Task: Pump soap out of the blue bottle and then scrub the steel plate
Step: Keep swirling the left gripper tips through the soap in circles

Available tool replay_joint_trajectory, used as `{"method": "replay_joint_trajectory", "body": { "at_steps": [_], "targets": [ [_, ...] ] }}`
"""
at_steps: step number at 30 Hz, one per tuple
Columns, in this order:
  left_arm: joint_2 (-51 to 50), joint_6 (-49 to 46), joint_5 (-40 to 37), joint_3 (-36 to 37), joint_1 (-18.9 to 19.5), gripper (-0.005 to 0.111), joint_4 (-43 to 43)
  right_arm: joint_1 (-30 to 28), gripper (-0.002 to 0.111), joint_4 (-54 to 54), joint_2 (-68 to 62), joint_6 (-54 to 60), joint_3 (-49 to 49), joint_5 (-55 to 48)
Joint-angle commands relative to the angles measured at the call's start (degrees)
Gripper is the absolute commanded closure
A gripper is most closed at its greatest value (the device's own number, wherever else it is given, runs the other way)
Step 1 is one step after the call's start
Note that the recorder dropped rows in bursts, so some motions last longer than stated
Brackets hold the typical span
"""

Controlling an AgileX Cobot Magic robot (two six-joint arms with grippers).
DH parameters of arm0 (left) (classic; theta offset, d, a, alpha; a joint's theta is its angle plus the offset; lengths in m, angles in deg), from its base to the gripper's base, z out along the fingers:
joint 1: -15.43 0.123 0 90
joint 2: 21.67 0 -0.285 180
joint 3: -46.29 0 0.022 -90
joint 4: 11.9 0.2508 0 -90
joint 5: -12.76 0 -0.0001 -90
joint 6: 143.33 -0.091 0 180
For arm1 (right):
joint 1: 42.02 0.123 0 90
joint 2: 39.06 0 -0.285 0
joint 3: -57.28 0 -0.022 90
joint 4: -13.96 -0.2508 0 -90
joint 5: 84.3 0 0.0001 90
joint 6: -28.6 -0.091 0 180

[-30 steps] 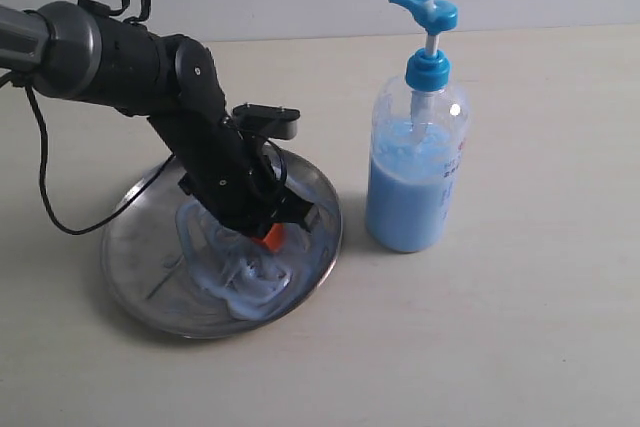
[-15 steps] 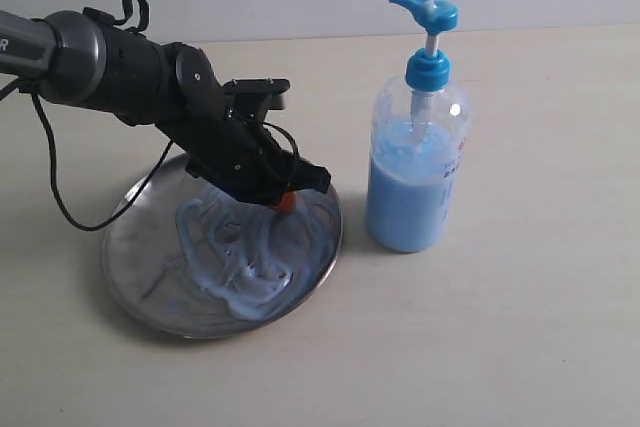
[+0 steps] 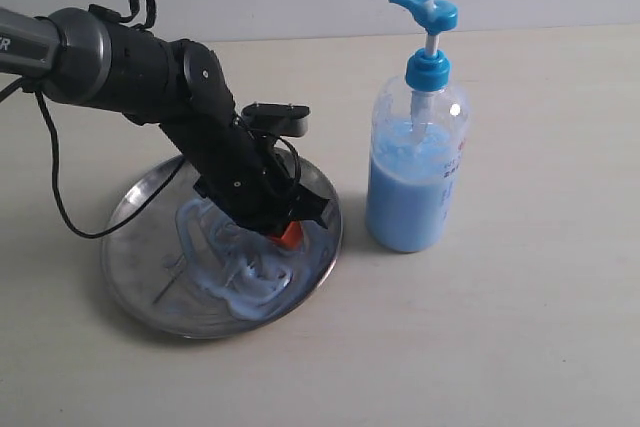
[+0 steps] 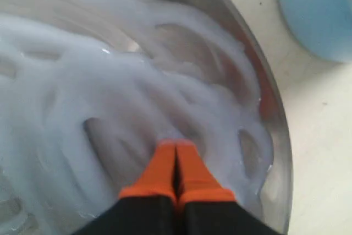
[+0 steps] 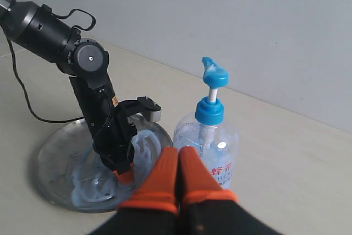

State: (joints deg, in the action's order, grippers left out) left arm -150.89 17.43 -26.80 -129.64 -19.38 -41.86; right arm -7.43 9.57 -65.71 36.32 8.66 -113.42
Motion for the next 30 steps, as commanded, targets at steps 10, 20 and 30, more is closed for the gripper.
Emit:
{"method": "replay_joint_trajectory", "body": {
  "at_steps": [10, 20, 30],
  "targets": [
    [-2.1, -0.3, 14.8, 0.6, -0.4, 0.107, -1.6, 0.0, 0.108, -0.1, 0.2, -0.3, -0.3, 0.9],
    [-3.6, -0.1, 8.2, -1.1, -0.3, 0.107, -1.5, 0.0, 0.108, -0.1, 0.2, -0.3, -0.3, 0.9],
    [-3.6, -2.8, -6.3, -6.3, -0.3, 0.107, -0.3, 0.0, 0.108, -0.1, 0.2, -0.3, -0.3, 0.9]
  ]
}}
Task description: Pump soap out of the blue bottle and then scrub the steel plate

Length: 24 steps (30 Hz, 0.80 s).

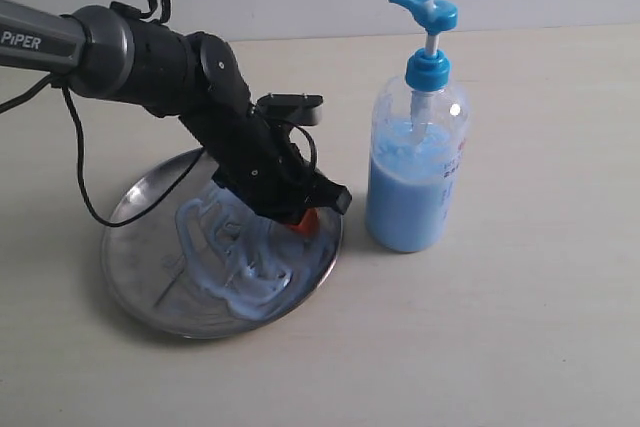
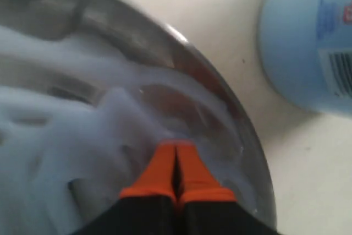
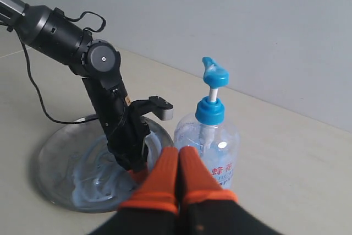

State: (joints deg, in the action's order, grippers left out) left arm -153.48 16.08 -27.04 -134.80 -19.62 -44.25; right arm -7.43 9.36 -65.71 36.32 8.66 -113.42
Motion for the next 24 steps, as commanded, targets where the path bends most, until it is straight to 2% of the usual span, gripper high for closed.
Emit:
{"method": "replay_joint_trajectory", "body": {
  "at_steps": [1, 4, 8, 11, 17, 19, 24],
  "targets": [
    [-1.0, -1.4, -7.4, -1.7, -0.1, 0.107, 3.2, 0.0, 0.108, 0.1, 0.2, -0.3, -0.3, 0.9],
    [-1.0, -0.6, -9.4, -2.5, -0.1, 0.107, 6.4, 0.0, 0.108, 0.1, 0.2, -0.3, -0.3, 0.9],
    [-1.0, 5.6, -10.0, -2.5, -0.1, 0.107, 16.4, 0.0, 0.108, 0.1, 0.2, -0.3, -0.3, 0.9],
    [-1.0, 8.0, -7.1, -2.5, -0.1, 0.107, 19.2, 0.0, 0.108, 0.0, 0.2, -0.3, -0.3, 0.9],
    [-1.0, 9.4, 2.8, -2.5, -0.3, 0.107, 13.0, 0.0, 0.108, 0.0, 0.2, -0.3, -0.3, 0.9],
    [-1.0, 9.0, 3.2, -2.5, -0.3, 0.107, 9.7, 0.0, 0.108, 0.0, 0.2, -0.3, -0.3, 0.9],
    [-1.5, 3.7, -2.3, -2.5, -0.3, 0.107, 3.6, 0.0, 0.108, 0.0, 0.2, -0.3, -0.3, 0.9]
  ]
}}
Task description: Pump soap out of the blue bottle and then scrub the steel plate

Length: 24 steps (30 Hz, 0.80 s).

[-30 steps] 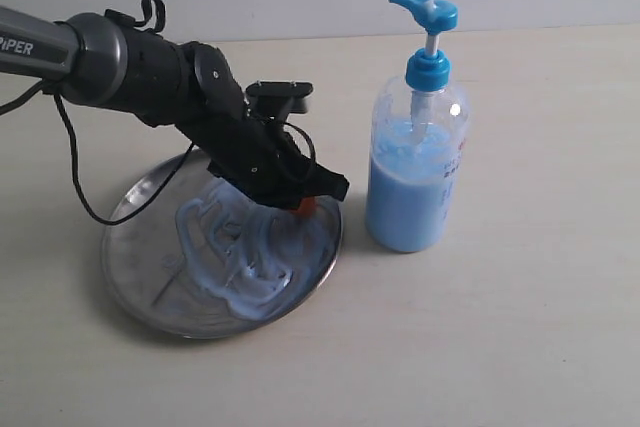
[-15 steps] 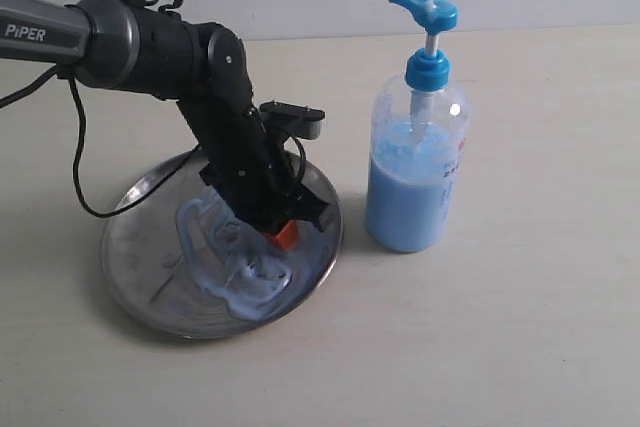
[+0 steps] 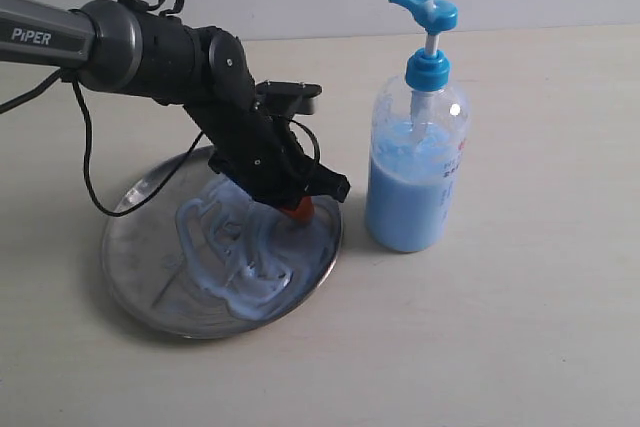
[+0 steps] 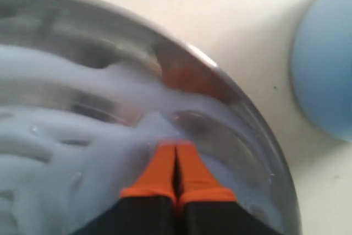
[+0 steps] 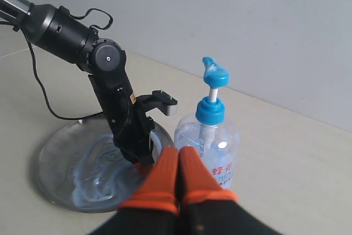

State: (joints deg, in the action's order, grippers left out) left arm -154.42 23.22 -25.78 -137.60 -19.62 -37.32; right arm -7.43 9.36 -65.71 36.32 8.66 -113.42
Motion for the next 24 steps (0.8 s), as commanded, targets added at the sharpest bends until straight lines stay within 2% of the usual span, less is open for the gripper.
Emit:
{"method": "replay_joint_trajectory", "body": {
  "at_steps": [1, 6, 11, 17, 21, 24],
  "targets": [
    [-0.5, -4.5, -4.7, 0.3, -0.3, 0.107, -4.0, 0.0, 0.108, 0.0, 0.2, -0.3, -0.3, 0.9],
    [-0.5, -5.9, -9.0, 0.3, -0.3, 0.107, -1.5, 0.0, 0.108, 0.0, 0.2, -0.3, -0.3, 0.9],
    [-0.5, -4.3, -9.2, 0.3, -0.3, 0.107, 5.0, 0.0, 0.108, 0.0, 0.2, -0.3, -0.3, 0.9],
    [-0.5, 0.7, -4.9, 0.3, -0.3, 0.107, 11.4, 0.0, 0.108, 0.0, 0.2, -0.3, -0.3, 0.9],
    [-0.5, 3.4, -0.6, 0.3, -0.3, 0.107, 11.2, 0.0, 0.108, 0.0, 0.2, -0.3, -0.3, 0.9],
    [-0.5, 3.7, 1.9, 0.3, -0.3, 0.107, 7.6, 0.0, 0.108, 0.0, 0.2, -0.3, -0.3, 0.8]
  ]
}}
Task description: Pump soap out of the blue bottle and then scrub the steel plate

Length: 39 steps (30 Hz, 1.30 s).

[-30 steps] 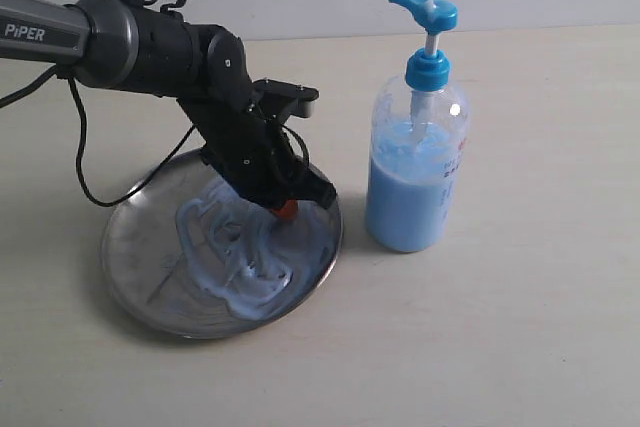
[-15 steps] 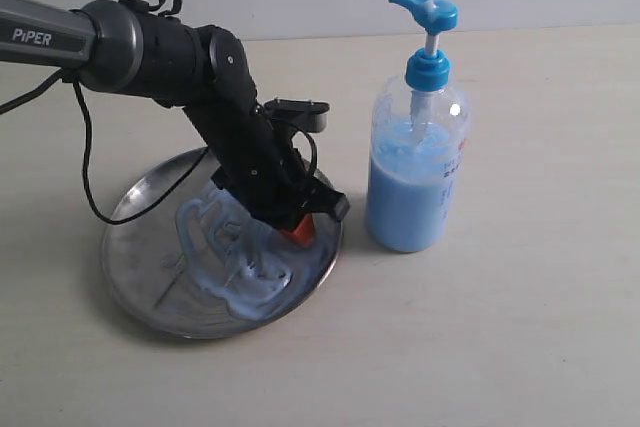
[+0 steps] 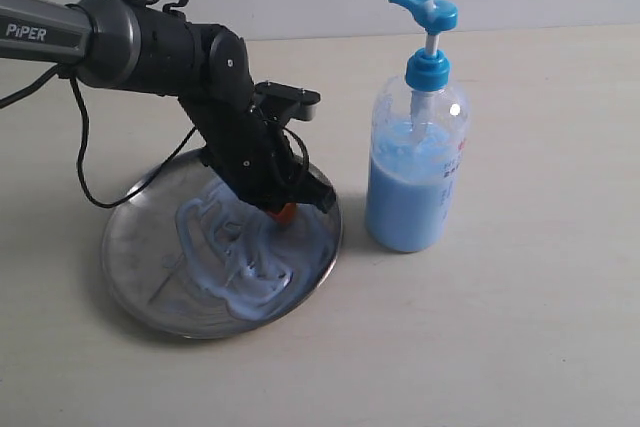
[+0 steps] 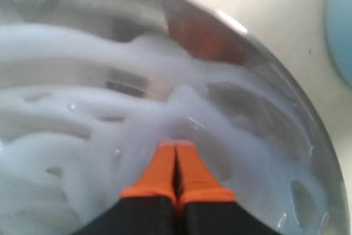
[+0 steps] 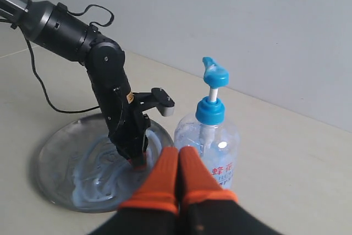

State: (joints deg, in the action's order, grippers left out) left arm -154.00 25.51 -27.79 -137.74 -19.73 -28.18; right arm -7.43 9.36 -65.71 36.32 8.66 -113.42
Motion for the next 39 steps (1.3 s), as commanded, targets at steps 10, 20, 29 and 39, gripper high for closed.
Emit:
{"method": "replay_joint_trajectory", "body": {
  "at_steps": [10, 20, 29, 39],
  "targets": [
    [-1.0, -3.7, -4.2, 0.4, -0.2, 0.107, -5.4, 0.0, 0.108, 0.0, 0.2, -0.3, -0.3, 0.7],
    [-1.0, -1.4, -4.1, 0.4, -0.2, 0.107, 3.4, 0.0, 0.108, 0.1, 0.2, -0.3, -0.3, 0.5],
    [-1.0, 2.6, 5.2, 0.4, -0.2, 0.107, -2.9, 0.0, 0.108, 0.1, 0.2, -0.3, -0.3, 0.8],
    [-1.0, -5.2, -8.7, 0.4, -0.3, 0.107, -6.0, 0.0, 0.108, -1.3, 0.2, -0.3, -0.3, 0.5]
  ]
}}
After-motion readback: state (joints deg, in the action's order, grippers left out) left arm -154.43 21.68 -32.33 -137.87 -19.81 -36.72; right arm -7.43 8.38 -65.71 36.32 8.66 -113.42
